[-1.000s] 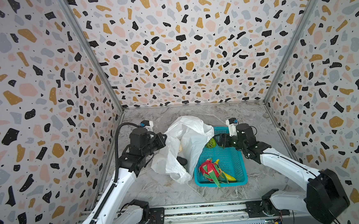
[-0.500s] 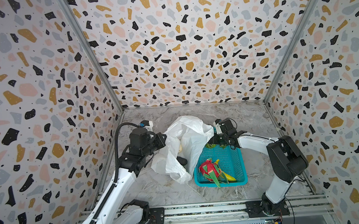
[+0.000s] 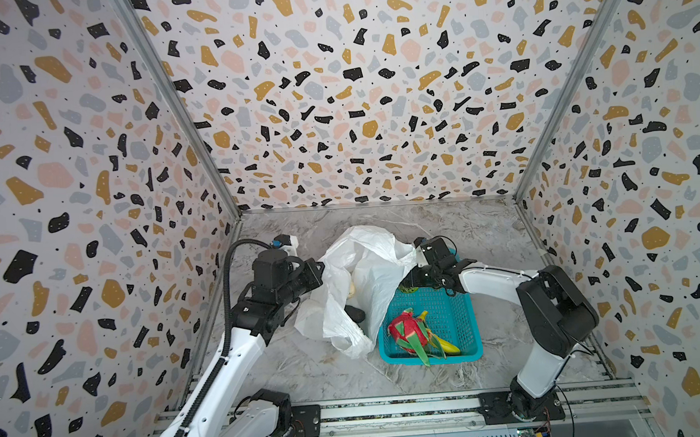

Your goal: Place the fruits into the plastic bag

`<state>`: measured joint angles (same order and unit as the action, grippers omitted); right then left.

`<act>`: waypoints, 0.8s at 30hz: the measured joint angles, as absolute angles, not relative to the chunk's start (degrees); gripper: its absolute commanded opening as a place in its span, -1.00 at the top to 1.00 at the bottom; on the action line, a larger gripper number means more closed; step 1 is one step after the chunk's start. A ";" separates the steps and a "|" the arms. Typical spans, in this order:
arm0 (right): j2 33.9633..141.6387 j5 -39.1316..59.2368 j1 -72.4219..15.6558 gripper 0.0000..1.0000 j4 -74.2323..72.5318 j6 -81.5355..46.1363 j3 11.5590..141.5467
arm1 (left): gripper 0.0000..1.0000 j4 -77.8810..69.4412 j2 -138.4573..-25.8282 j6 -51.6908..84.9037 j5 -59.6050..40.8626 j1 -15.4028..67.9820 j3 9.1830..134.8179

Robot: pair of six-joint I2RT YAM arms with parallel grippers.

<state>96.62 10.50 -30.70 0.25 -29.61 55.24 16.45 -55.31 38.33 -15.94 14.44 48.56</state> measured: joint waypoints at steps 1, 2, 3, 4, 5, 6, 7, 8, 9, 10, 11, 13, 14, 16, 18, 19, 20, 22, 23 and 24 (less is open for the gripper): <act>94.19 9.82 -30.70 0.02 0.62 -29.76 54.13 | 1.00 16.45 -55.31 38.33 -15.94 14.44 48.56; 91.26 8.82 -30.72 0.02 0.95 -29.93 53.17 | 1.00 16.45 -55.31 38.35 -15.94 14.44 48.56; 88.55 7.86 -30.72 0.03 1.26 -30.02 52.58 | 1.00 16.43 -55.31 38.33 -15.94 14.44 48.53; 85.41 6.66 -30.74 0.02 1.61 -30.11 52.18 | 1.00 16.43 -55.31 38.33 -15.97 14.44 48.47; 82.26 5.41 -30.87 0.02 1.87 -30.13 52.07 | 1.00 16.43 -55.31 38.33 -15.97 14.44 48.36; 79.64 4.54 -31.03 0.01 1.76 -29.93 52.10 | 1.00 16.47 -55.31 38.33 -15.97 14.44 48.34; 76.31 3.60 -31.24 0.00 1.52 -29.45 52.21 | 1.00 16.45 -55.31 38.35 -15.97 14.44 48.29; 73.47 2.72 -31.46 -0.01 1.43 -28.84 52.53 | 1.00 16.45 -55.31 38.35 -15.97 14.44 48.27; 71.13 1.93 -31.94 -0.01 1.26 -28.10 52.99 | 1.00 16.45 -55.31 38.35 -15.97 14.44 48.27; 68.95 0.89 -32.80 -0.02 1.19 -27.24 53.80 | 1.00 16.43 -55.31 38.35 -15.97 14.44 48.25; 67.13 -0.05 -34.09 -0.02 0.78 -26.28 54.70 | 1.00 16.43 -55.31 38.35 -15.97 14.44 48.25; 64.47 -1.15 -37.32 -0.02 -0.45 -24.01 56.60 | 1.00 16.40 -55.31 38.35 -15.97 14.44 48.25; 63.61 -1.15 -39.13 -0.02 -1.28 -22.83 57.45 | 1.00 16.40 -55.31 38.35 -15.97 14.44 48.25; 62.98 -0.67 -42.50 -0.02 -2.59 -20.91 58.81 | 1.00 16.40 -55.31 38.35 -15.97 14.44 48.25; 63.83 0.64 -45.91 -0.02 -3.38 -19.18 60.25 | 1.00 16.40 -55.31 38.35 -15.97 14.44 48.25; 65.12 1.74 -47.81 -0.02 -3.51 -18.39 61.21 | 1.00 16.40 -55.31 38.35 -15.97 14.44 48.25; 66.76 2.72 -49.39 -0.02 -3.60 -17.76 62.00 | 1.00 16.40 -55.31 38.35 -15.97 14.44 48.25; 70.85 5.02 -51.62 -0.02 -3.40 -17.34 63.24 | 1.00 16.40 -55.31 38.37 -15.97 14.44 48.25; 73.47 6.26 -52.53 -0.02 -2.96 -17.34 63.90 | 1.00 16.40 -55.31 38.37 -15.97 14.44 48.25; 75.92 7.25 -53.06 -0.02 -2.13 -17.43 64.58 | 1.00 16.40 -55.31 38.37 -15.99 14.44 48.25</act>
